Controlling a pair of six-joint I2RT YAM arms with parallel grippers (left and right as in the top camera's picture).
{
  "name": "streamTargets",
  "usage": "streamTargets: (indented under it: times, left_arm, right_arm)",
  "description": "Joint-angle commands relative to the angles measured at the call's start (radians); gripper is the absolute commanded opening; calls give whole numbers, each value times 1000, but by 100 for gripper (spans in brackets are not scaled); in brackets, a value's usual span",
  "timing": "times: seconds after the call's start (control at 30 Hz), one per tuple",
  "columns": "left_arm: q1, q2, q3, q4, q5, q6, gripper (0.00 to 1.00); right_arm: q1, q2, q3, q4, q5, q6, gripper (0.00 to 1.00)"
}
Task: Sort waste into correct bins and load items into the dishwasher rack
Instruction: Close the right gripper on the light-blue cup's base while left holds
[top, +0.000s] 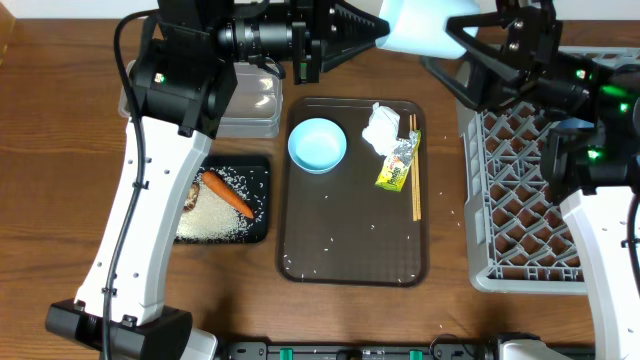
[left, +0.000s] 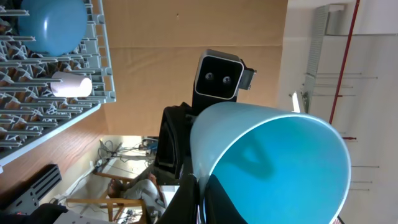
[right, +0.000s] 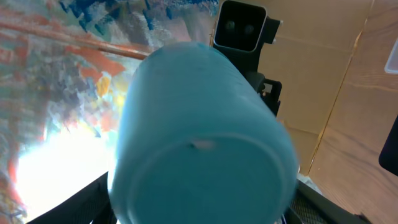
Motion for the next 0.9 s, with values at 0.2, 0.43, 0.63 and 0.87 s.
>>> streamTargets:
  times: [0.2, 0.43, 0.63, 0.87]
  left_arm:
    - [-2, -21, 1, 6, 45, 16, 6]
    - [-2, -21, 1, 6, 63, 17, 6]
    - [-2, -21, 1, 6, 67, 17, 6]
    - [-3, -21, 1, 6, 74, 17, 6]
  right_arm:
    - [-1, -11, 8, 3, 7, -1, 71]
    - [-14, -10, 8, 4, 12, -1, 71]
    - [-14, -10, 8, 8, 12, -1, 71]
    - [-14, -10, 8, 8, 13, -1, 68]
